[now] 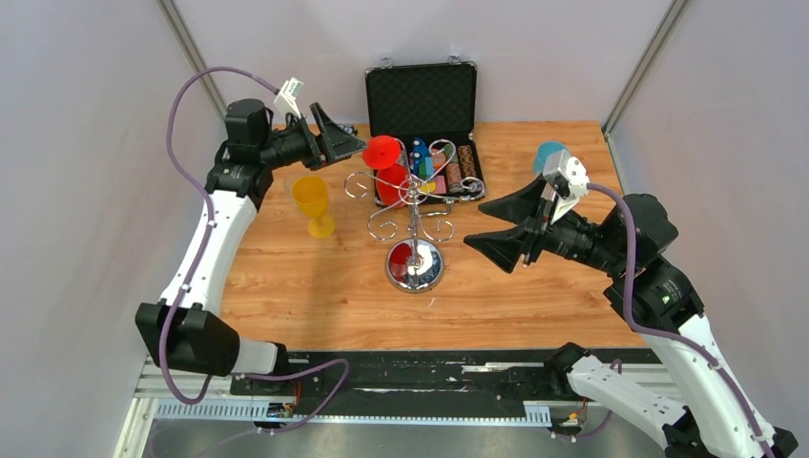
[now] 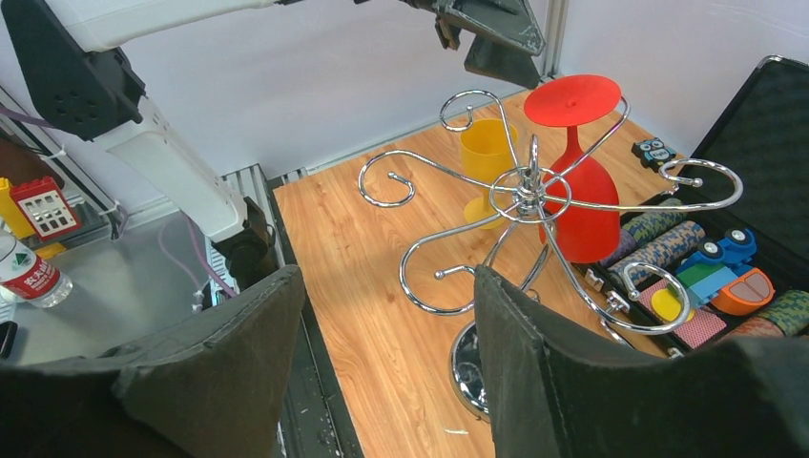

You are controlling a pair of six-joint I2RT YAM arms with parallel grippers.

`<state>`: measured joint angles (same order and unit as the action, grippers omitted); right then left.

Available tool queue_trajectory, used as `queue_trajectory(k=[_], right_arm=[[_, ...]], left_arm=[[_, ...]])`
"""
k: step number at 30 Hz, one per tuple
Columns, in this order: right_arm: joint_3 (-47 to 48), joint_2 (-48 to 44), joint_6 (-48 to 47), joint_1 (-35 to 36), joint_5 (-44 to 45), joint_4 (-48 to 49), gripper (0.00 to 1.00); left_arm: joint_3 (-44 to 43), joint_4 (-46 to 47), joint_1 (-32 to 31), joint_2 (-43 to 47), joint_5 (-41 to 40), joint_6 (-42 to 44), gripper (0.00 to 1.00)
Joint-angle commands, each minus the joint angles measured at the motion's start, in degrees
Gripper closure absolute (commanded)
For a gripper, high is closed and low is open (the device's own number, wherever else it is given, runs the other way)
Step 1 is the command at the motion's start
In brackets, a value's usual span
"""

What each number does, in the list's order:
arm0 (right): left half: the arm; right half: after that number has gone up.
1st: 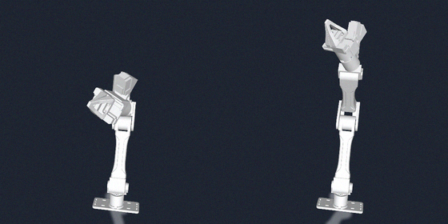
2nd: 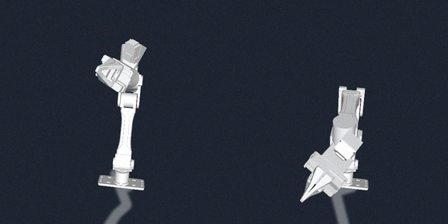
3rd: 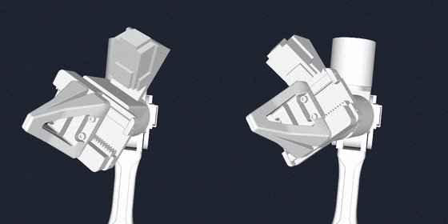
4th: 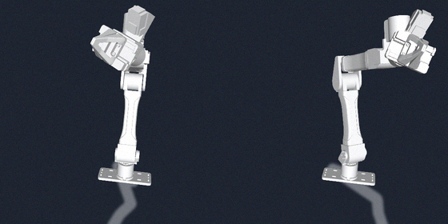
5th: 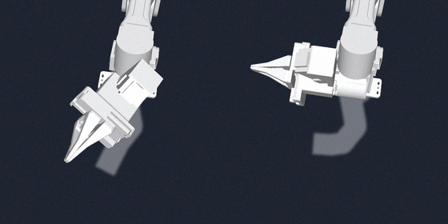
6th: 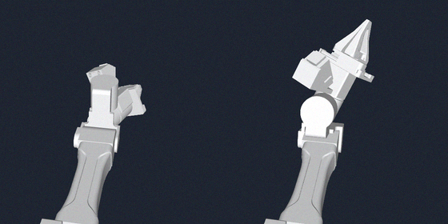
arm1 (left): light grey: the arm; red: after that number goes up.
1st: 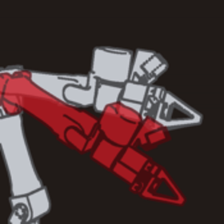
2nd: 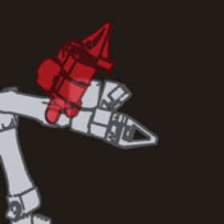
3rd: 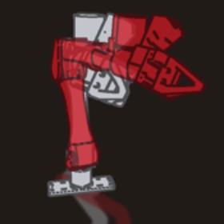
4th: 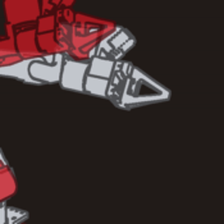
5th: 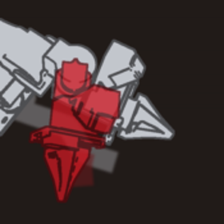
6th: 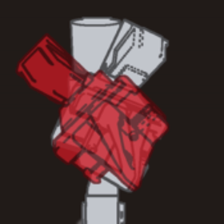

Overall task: Take the wine glass off the wine glass rack
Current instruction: Pick up the wine glass from the wine rack.

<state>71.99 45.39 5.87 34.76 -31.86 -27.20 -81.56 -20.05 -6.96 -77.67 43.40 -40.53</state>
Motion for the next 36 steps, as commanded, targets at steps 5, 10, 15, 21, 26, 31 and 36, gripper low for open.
queue_trajectory(k=[5, 10, 15, 21, 26, 31, 36], right_arm=[[-0.6, -0.4, -1.6, 0.3, 0.8, 0.7, 0.36], [-0.6, -0.7, -1.7, 0.3, 0.8, 0.6, 0.36], [-0.8, -0.6, -1.7, 0.3, 0.6, 0.6, 0.37], [-0.9, -0.6, -1.7, 0.3, 0.6, 0.6, 0.37], [-0.9, -0.8, -1.9, 0.3, 0.6, 0.6, 0.38], [-1.0, -0.6, -1.9, 0.3, 0.6, 0.6, 0.38], [-0.9, -0.7, -1.9, 0.3, 0.5, 0.7, 0.38]], left_arm=[[4.7, 13.2, 0.5, -3.7, 9.9, -10.7, 0.16], [6.3, 17.7, 0.4, -4.5, 12.2, -13.1, 0.20], [6.8, 19.3, 0.5, -4.7, 13.6, -14.5, 0.26], [7.1, 22.1, 0.4, -5.1, 14.7, -16.2, 0.43], [7.2, 23.5, 0.5, -5.3, 15.3, -17.3, 0.53], [7.3, 24.4, 0.4, -5.2, 15.8, -18.0, 0.60], [7.2, 24.8, 0.4, -5.1, 15.8, -18.4, 0.65]])
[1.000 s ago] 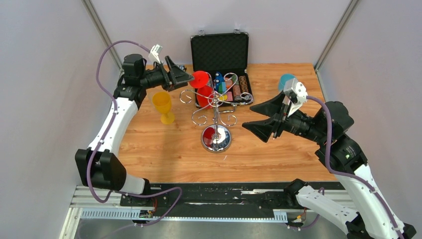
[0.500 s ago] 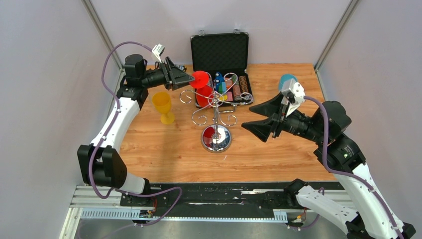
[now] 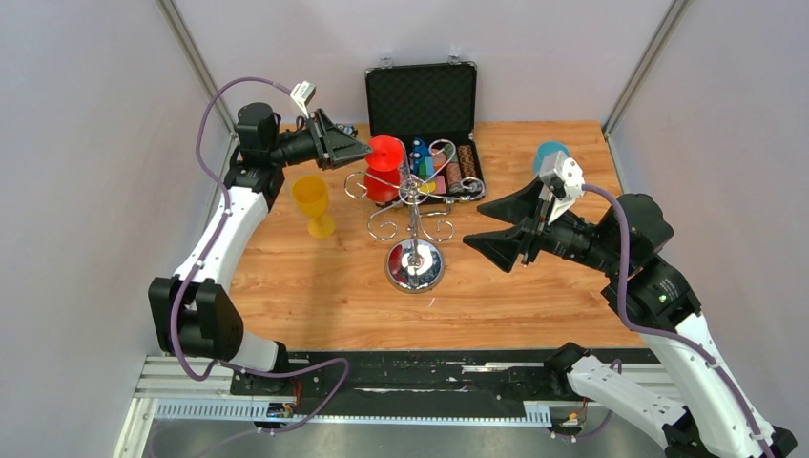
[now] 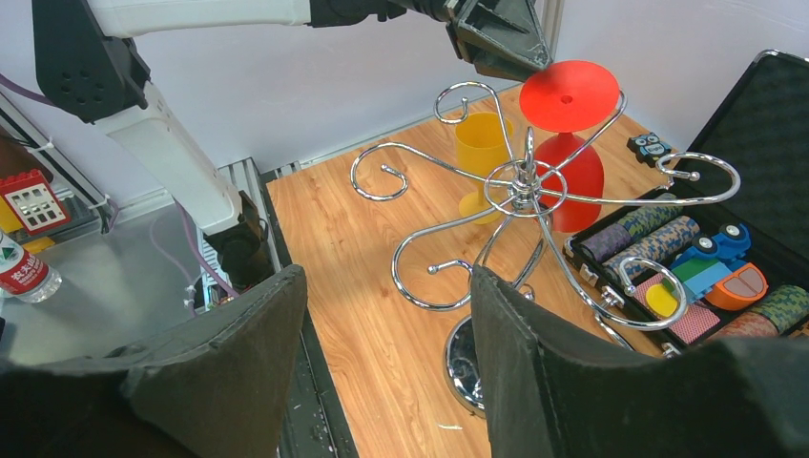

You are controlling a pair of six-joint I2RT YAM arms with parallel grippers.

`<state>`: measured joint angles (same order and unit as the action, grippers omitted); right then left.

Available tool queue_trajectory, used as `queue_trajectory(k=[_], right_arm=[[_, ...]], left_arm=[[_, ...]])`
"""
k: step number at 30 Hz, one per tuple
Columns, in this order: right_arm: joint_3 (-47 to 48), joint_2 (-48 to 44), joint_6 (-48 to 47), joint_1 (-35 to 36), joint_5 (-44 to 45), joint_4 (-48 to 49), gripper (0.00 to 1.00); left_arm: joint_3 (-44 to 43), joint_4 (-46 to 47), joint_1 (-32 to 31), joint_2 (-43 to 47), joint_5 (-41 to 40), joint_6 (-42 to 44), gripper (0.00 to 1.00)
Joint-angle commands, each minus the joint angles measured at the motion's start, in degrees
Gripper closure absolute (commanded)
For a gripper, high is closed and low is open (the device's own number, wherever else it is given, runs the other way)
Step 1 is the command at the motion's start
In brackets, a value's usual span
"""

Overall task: Take the wine glass off the wine glass rack
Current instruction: Pick up the wine glass from the wine rack.

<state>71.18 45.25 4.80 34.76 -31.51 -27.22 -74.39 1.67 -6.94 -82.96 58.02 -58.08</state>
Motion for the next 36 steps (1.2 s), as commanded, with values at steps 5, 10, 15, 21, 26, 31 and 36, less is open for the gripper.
queue_trajectory(k=[5, 10, 15, 21, 26, 31, 36], right_arm=[[-0.1, -0.6, -0.8, 0.3, 0.0, 0.7, 0.38], [0.0, -0.4, -0.8, 0.3, -0.1, 0.7, 0.38], [-0.1, -0.5, -0.7, 0.3, -0.2, 0.6, 0.38], [-0.3, -0.8, -1.0, 0.3, -0.2, 0.6, 0.38], [-0.6, -1.2, -1.1, 0.3, -0.1, 0.5, 0.38], [-0.6, -1.2, -1.2, 0.3, 0.1, 0.6, 0.38], [-0.4, -1.2, -1.3, 0.3, 0.1, 0.6, 0.38]], left_arm=[[-0.2, 3.1, 0.2, -0.2, 1.4, -0.6, 0.70], [-2.1, 0.0, -1.0, -1.0, 1.4, 2.4, 0.72], [-3.3, -1.4, -2.4, -1.8, 0.8, 3.7, 0.74], [-4.2, -4.0, -2.9, -2.5, 0.2, 4.3, 0.78], [-4.8, -4.8, -3.0, -2.4, 0.3, 4.6, 0.87], [-5.5, -6.1, -3.0, -2.0, 0.3, 5.2, 0.98], [-6.3, -7.5, -2.9, -1.1, -0.3, 5.5, 1.00]])
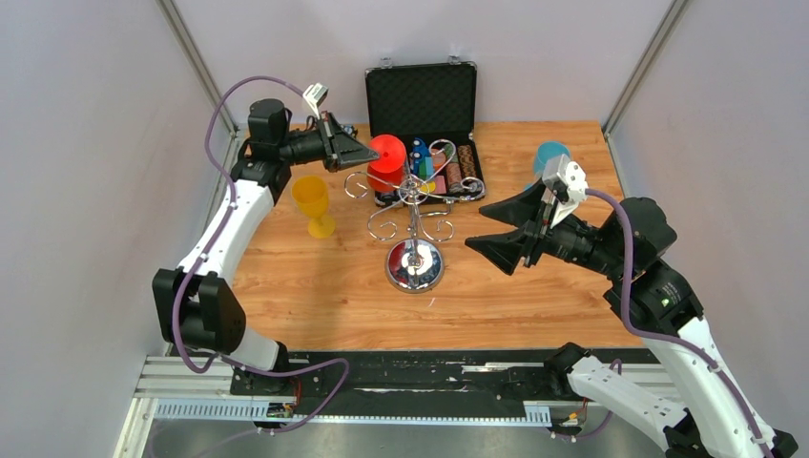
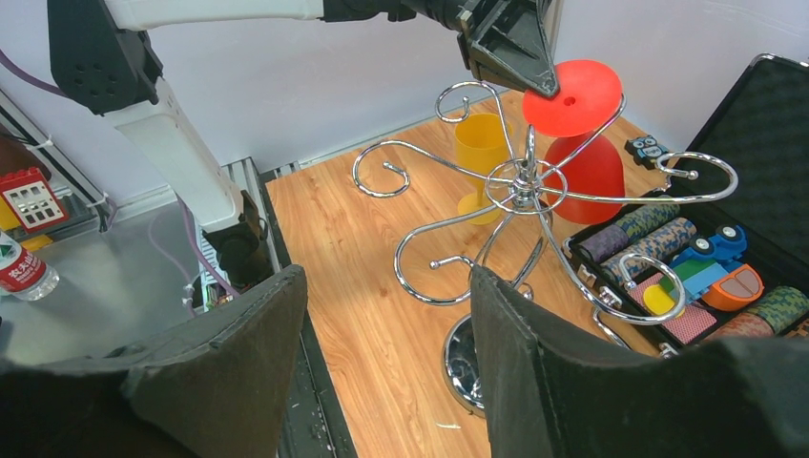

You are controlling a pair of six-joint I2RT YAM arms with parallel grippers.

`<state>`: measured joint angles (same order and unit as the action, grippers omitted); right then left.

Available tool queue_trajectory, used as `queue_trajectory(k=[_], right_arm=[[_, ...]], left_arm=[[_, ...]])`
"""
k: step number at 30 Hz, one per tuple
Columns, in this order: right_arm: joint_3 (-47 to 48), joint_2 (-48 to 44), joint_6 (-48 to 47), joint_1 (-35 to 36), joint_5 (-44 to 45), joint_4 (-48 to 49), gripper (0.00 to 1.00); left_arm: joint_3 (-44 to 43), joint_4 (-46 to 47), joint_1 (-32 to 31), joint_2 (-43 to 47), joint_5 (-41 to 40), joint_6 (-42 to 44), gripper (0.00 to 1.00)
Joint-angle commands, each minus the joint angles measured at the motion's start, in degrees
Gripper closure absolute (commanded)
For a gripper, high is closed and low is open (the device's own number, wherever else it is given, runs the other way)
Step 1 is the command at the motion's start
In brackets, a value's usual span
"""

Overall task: Take the wine glass off the wine glass rack
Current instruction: Pick up the wine glass from the wine rack.

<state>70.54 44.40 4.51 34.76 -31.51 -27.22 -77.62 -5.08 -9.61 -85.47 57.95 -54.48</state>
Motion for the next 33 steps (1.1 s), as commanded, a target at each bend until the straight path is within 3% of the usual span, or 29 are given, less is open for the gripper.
queue_trajectory(k=[1, 20, 33], right_arm=[[0.4, -0.3, -1.0, 0.3, 0.1, 0.5, 0.38], [0.2, -1.0, -1.0, 0.2, 0.6, 0.3, 0.38], [0.2, -0.8, -1.2, 0.3, 0.5, 0.3, 0.38]], left_arm=[[-3.2, -0.9, -0.2, 1.8, -0.4, 1.9, 1.00], [-3.7, 2.9, 0.7, 5.2, -8.3, -5.5, 1.00], [-6.7, 7.5, 0.2, 1.1, -6.8, -7.9, 1.00]])
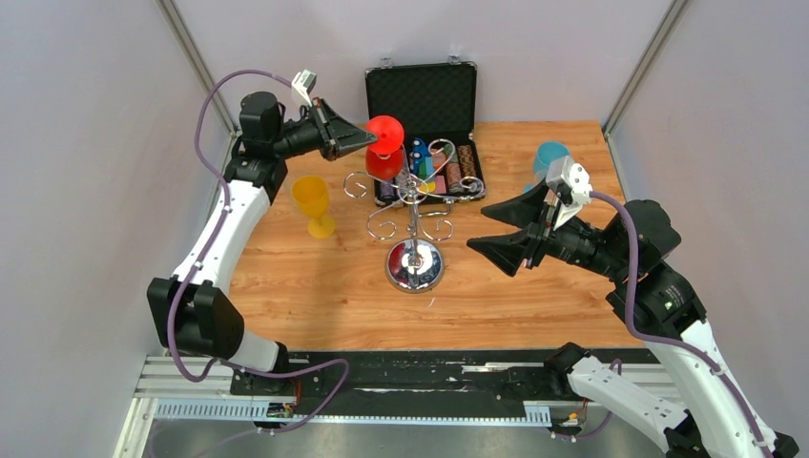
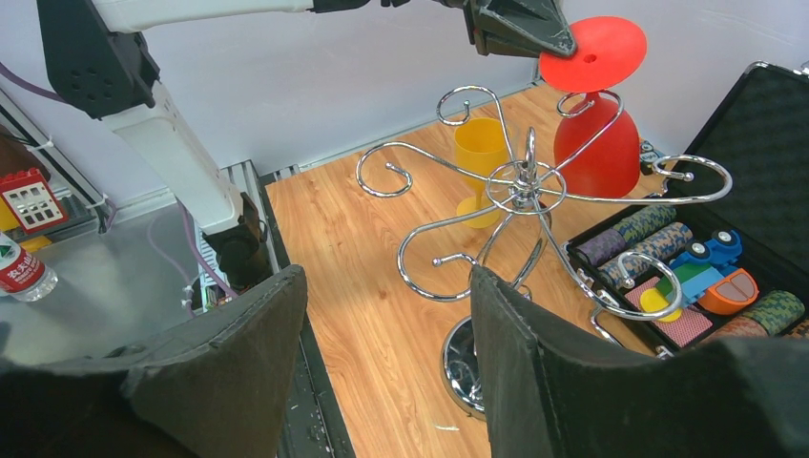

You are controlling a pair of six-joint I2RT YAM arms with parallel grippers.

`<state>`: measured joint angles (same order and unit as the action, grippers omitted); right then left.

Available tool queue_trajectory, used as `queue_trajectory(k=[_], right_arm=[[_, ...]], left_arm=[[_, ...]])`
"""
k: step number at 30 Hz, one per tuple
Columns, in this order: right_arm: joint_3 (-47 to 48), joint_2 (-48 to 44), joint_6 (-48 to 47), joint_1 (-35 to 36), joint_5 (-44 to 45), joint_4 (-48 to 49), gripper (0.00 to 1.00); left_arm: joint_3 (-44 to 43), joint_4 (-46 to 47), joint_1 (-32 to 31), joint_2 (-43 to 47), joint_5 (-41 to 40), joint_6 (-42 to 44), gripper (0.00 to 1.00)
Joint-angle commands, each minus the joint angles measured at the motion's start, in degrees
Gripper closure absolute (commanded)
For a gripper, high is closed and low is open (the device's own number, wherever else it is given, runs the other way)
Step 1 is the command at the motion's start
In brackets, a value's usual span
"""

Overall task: Take the wine glass off the wine glass rack
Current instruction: Pick up the wine glass from the wine rack.

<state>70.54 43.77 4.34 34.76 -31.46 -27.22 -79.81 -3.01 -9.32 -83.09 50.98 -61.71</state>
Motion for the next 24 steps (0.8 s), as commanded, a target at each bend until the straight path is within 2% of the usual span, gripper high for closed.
queue_trajectory(k=[1, 11, 24], right_arm=[[0.2, -0.2, -1.1, 0.3, 0.5, 0.3, 0.38], [-0.3, -0.8, -1.4, 0.3, 0.7, 0.3, 0.38], [0.3, -0.6, -0.7, 0.3, 0.1, 0.3, 0.38]], left_arm=[[-4.8, 5.5, -0.5, -1.6, 0.5, -0.6, 1.00], [-6.9, 5.4, -3.2, -3.8, 1.7, 0.6, 1.00], [-2.1, 2.0, -4.5, 0.6, 3.3, 4.5, 1.00]])
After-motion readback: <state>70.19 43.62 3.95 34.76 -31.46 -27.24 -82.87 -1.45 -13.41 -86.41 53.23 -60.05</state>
